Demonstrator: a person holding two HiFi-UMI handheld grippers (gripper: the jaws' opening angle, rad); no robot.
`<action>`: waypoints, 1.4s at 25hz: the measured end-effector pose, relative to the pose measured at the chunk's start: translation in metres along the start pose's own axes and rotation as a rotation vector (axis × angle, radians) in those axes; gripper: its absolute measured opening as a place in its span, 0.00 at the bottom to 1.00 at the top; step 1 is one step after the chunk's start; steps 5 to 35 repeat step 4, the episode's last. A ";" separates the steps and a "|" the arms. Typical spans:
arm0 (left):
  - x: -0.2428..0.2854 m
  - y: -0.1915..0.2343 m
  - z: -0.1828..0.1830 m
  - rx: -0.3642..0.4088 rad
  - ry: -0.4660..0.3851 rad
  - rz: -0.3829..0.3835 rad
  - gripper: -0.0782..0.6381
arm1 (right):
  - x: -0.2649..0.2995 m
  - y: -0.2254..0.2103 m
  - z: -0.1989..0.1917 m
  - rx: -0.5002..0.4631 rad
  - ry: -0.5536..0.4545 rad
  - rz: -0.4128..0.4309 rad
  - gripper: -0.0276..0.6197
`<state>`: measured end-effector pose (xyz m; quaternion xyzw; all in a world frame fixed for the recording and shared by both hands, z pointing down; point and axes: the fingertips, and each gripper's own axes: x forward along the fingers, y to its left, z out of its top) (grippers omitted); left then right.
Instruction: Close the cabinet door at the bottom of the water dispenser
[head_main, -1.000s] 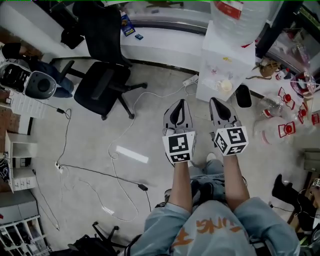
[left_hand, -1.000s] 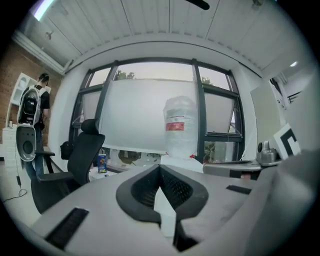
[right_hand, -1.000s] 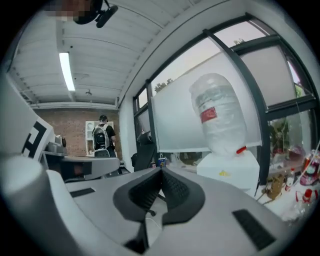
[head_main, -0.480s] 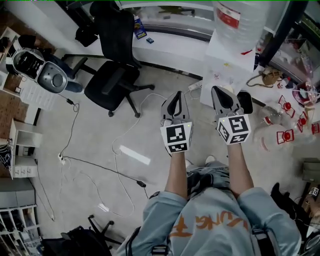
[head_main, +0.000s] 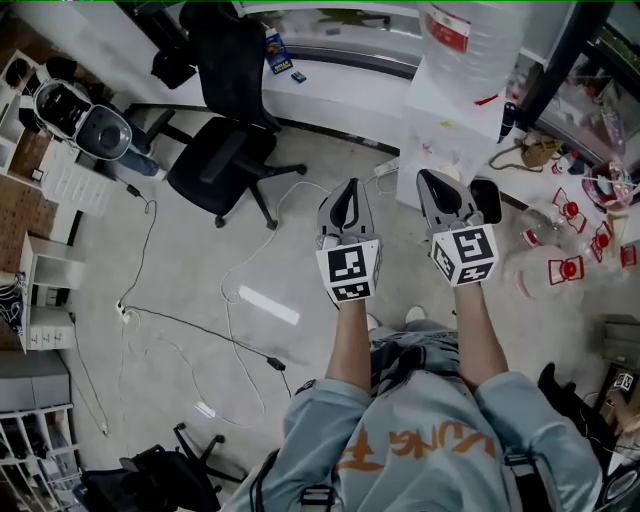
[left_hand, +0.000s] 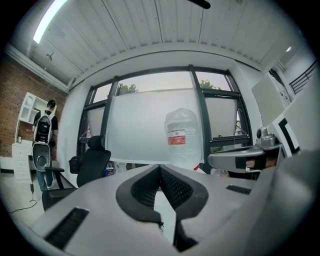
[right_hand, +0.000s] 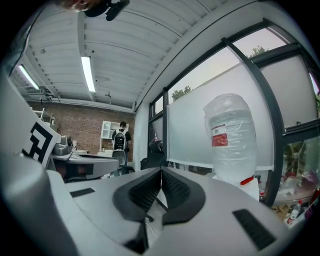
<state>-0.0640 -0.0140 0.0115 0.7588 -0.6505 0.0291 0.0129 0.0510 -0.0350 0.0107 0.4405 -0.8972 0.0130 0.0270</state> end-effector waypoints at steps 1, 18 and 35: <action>0.001 -0.004 -0.001 0.003 0.000 -0.002 0.12 | -0.002 -0.003 -0.001 -0.001 0.000 -0.001 0.09; 0.003 -0.017 -0.004 0.012 0.001 -0.009 0.12 | -0.009 -0.012 -0.004 -0.002 -0.002 -0.006 0.09; 0.003 -0.017 -0.004 0.012 0.001 -0.009 0.12 | -0.009 -0.012 -0.004 -0.002 -0.002 -0.006 0.09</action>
